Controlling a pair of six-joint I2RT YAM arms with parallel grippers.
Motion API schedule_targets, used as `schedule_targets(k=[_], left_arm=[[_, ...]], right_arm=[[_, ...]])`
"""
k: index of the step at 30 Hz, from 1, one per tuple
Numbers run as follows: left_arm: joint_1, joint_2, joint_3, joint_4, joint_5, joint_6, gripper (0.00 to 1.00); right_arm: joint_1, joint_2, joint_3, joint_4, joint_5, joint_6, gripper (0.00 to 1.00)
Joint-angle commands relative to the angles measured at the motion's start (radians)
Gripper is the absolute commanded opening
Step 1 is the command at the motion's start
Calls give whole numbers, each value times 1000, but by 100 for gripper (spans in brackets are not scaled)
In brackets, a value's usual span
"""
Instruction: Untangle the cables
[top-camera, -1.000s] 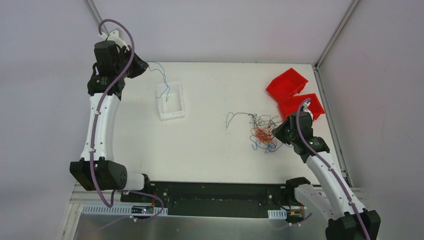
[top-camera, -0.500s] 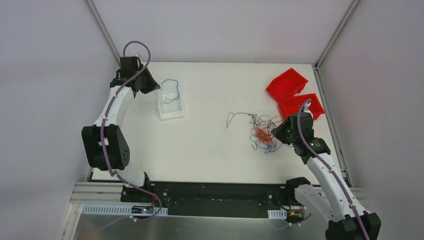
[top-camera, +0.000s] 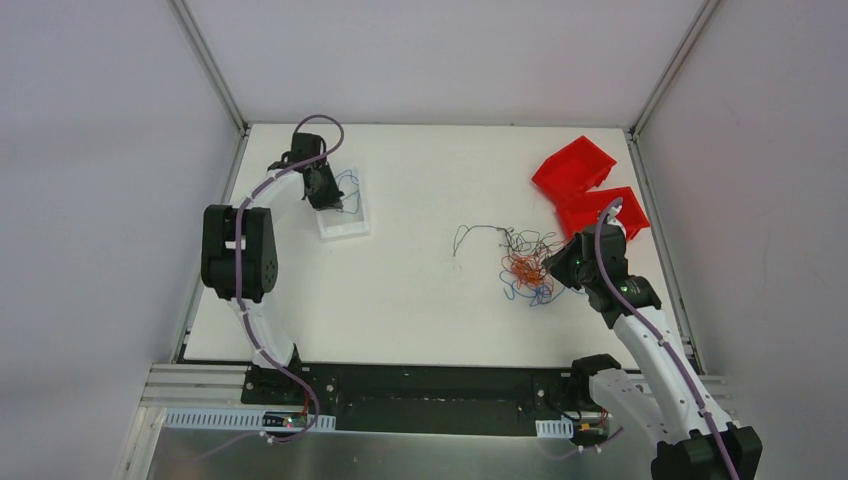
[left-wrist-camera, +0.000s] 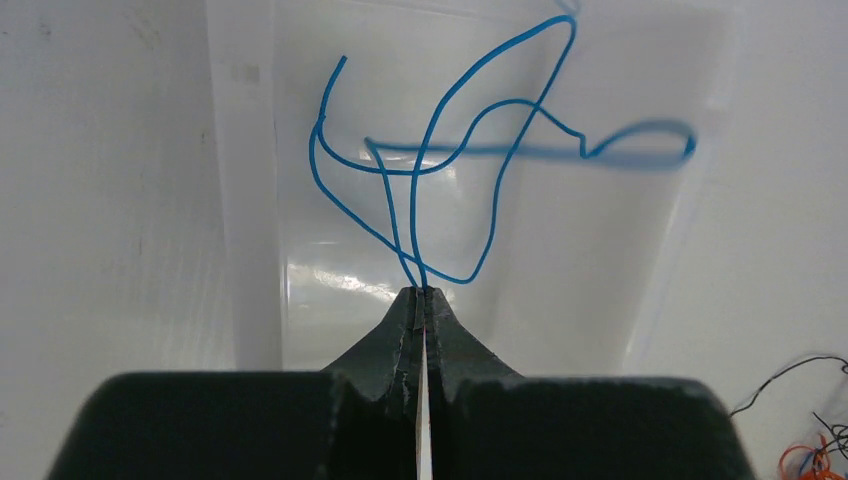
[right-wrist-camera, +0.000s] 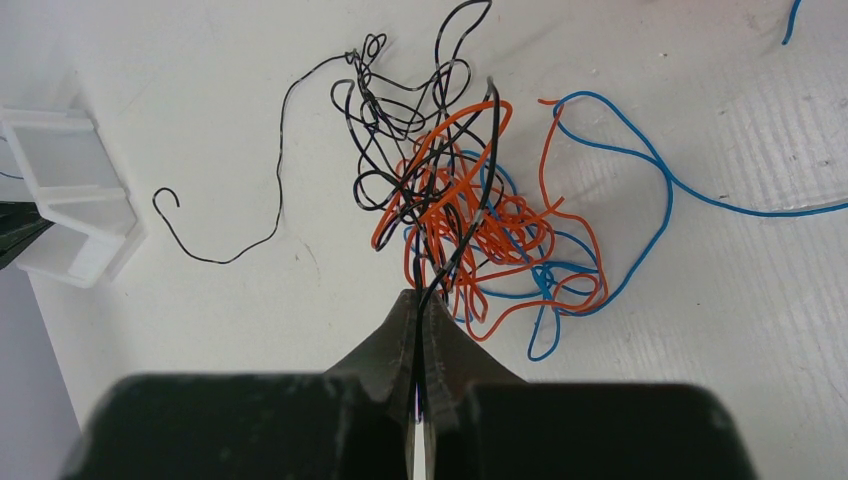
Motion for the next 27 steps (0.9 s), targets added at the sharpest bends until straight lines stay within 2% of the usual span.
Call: schedule_targets(k=[1, 5, 7, 9, 15, 20, 23, 26, 27], left_arm=[[3, 46, 66, 8, 52, 17, 0], [3, -9, 81, -39, 78, 28, 2], [1, -73, 75, -49, 81, 32, 15], [-2, -145, 64, -56, 101, 32, 33], [-35, -331, 41, -83, 219, 23, 57], [-105, -454, 14, -83, 290, 11, 67], [-132, -504, 1, -80, 306, 12, 68], [-139, -538, -22, -60, 314, 22, 70], [-140, -543, -32, -52, 320, 29, 70]], right_arm=[[-4, -19, 7, -9, -1, 0, 0], [-2, -5, 12, -14, -22, -24, 0], [11, 20, 32, -27, -42, -43, 0], [34, 47, 51, -12, -91, -60, 0], [173, 174, 158, 102, -261, -73, 0], [347, 301, 383, 102, -385, -139, 0], [375, 328, 491, 98, -427, -141, 0], [374, 307, 502, 70, -282, -127, 0], [374, 298, 488, 56, -200, -120, 8]])
